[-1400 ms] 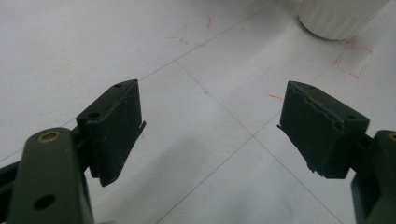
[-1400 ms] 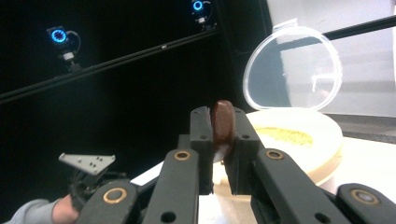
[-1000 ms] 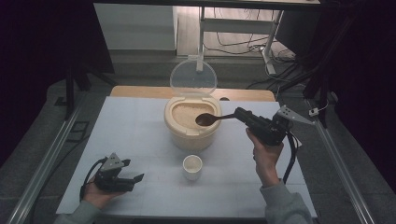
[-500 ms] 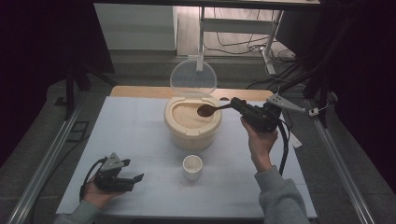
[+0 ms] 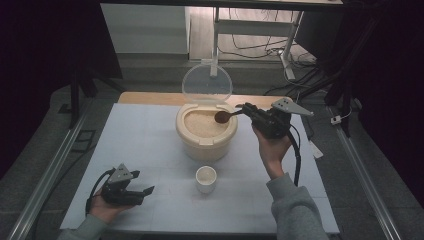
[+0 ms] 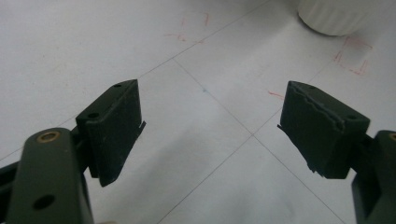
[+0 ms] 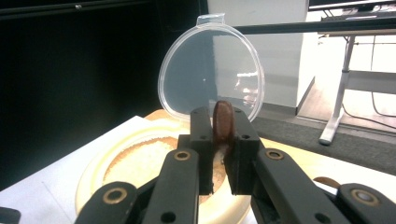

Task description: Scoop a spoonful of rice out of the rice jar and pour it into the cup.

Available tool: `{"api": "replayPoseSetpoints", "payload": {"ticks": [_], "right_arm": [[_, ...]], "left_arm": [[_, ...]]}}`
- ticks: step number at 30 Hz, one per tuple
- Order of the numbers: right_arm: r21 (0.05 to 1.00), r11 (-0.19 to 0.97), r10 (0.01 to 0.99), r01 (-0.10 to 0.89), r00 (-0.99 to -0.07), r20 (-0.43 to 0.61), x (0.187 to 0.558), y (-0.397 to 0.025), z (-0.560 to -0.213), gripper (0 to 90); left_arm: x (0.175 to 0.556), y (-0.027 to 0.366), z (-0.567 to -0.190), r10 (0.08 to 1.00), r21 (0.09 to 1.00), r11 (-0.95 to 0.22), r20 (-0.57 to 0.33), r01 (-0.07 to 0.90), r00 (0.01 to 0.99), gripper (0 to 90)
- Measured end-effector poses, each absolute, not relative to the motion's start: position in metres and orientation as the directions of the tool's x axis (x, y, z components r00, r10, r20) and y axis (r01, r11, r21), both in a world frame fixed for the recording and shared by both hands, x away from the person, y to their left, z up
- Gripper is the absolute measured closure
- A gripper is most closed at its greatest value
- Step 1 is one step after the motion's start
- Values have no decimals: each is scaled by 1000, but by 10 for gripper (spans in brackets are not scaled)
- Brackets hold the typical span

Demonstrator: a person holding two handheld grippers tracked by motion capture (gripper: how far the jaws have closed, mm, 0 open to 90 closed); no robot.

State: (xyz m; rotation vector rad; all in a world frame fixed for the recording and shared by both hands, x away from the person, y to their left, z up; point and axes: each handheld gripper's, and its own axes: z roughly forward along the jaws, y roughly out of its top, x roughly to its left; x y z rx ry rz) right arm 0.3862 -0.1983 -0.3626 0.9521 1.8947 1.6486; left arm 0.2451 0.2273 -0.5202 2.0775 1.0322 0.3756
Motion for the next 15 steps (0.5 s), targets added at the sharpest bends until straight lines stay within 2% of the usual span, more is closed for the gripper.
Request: {"api": "replayPoseSetpoints", "payload": {"ticks": [7, 15], "right_arm": [[977, 126, 763, 170, -647, 14, 385, -191, -363, 822], [972, 132, 756, 194, -654, 28, 387, -188, -367, 823]], "left_arm": [[245, 227, -521, 776, 748, -374, -72, 548, 627, 204], [245, 227, -521, 776, 748, -374, -72, 549, 627, 204]]}}
